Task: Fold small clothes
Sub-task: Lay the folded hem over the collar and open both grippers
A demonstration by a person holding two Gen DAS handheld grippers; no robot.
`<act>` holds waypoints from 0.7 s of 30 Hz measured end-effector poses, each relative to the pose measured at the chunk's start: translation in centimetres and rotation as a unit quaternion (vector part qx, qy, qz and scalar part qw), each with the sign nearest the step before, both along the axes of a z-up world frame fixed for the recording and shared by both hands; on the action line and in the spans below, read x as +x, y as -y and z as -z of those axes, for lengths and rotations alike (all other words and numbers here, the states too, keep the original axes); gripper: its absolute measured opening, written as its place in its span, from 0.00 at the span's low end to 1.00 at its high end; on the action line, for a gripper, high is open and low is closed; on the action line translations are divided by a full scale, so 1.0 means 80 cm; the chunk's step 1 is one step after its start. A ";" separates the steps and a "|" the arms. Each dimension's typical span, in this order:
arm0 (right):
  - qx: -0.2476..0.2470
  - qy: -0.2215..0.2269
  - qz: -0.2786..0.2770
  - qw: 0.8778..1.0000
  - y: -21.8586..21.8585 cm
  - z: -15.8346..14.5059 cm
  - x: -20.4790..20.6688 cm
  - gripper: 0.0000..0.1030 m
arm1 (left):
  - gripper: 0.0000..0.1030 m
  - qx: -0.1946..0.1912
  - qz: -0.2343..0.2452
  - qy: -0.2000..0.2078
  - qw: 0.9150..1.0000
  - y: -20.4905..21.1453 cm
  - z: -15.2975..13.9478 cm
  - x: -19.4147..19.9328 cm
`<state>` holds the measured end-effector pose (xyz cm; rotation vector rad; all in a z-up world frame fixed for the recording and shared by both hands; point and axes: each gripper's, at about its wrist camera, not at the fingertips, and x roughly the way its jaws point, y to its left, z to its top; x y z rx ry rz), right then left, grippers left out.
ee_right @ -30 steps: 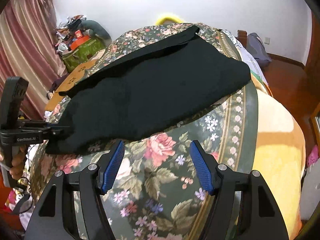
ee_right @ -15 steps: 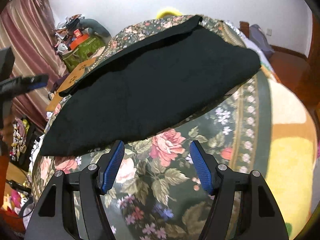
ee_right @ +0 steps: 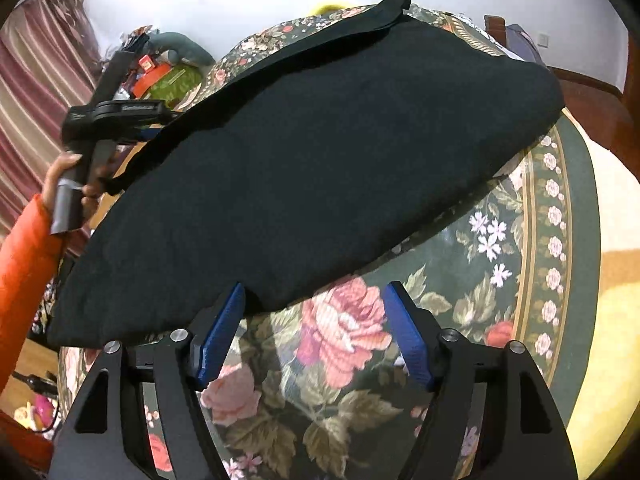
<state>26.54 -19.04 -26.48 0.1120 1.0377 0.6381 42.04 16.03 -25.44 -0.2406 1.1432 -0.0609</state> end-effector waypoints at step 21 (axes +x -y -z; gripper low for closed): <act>0.002 -0.001 0.000 1.000 0.004 -0.011 -0.023 0.67 | 0.03 -0.010 -0.047 -0.054 0.997 -0.021 0.003 -0.232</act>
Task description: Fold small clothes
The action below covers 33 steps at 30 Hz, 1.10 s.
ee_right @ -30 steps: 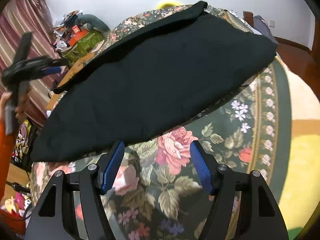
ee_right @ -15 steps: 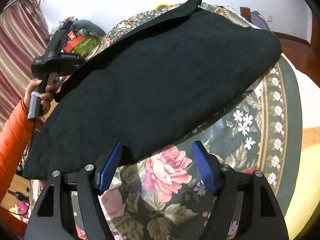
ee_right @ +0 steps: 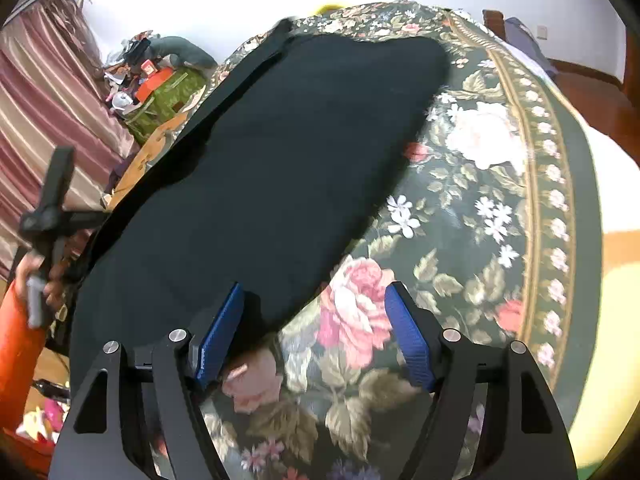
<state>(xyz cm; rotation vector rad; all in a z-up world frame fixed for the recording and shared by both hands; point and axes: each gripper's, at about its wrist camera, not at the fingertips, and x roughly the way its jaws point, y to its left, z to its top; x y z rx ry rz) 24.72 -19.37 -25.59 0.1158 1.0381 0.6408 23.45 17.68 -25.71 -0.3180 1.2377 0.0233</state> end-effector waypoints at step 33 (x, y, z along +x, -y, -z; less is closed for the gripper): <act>-0.040 0.017 -0.043 0.998 -0.006 0.010 -0.022 0.70 | 0.67 0.068 0.113 0.104 0.986 0.180 -0.071 0.036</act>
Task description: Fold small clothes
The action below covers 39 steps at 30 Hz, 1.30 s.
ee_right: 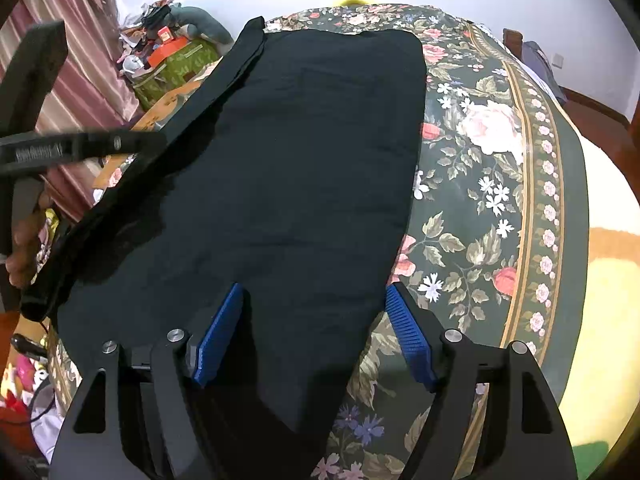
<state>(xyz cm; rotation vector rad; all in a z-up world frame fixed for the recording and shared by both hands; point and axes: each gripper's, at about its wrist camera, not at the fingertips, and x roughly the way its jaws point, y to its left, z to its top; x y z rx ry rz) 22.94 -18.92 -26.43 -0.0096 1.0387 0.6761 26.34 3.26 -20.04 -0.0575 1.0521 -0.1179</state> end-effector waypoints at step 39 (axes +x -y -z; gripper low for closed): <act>-0.030 0.017 -0.009 0.999 0.006 -0.028 -0.018 0.72 | 0.74 0.073 -0.069 -0.037 0.994 -0.103 0.037 -0.081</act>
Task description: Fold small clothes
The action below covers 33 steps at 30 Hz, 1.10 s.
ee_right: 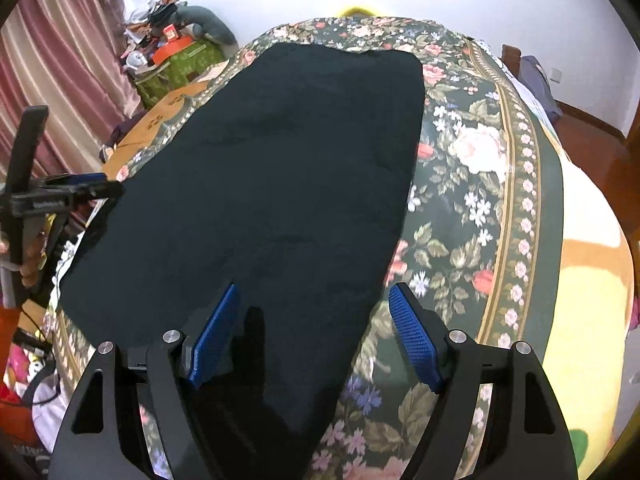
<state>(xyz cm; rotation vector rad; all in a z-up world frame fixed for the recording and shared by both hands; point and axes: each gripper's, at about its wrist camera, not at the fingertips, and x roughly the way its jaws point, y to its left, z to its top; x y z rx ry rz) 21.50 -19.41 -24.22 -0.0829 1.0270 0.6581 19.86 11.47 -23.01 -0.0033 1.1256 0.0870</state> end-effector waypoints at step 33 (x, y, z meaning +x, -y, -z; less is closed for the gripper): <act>0.065 -0.066 0.013 0.996 0.011 0.030 -0.031 0.49 | 0.58 -0.145 -0.019 0.019 0.989 0.016 0.002 -0.077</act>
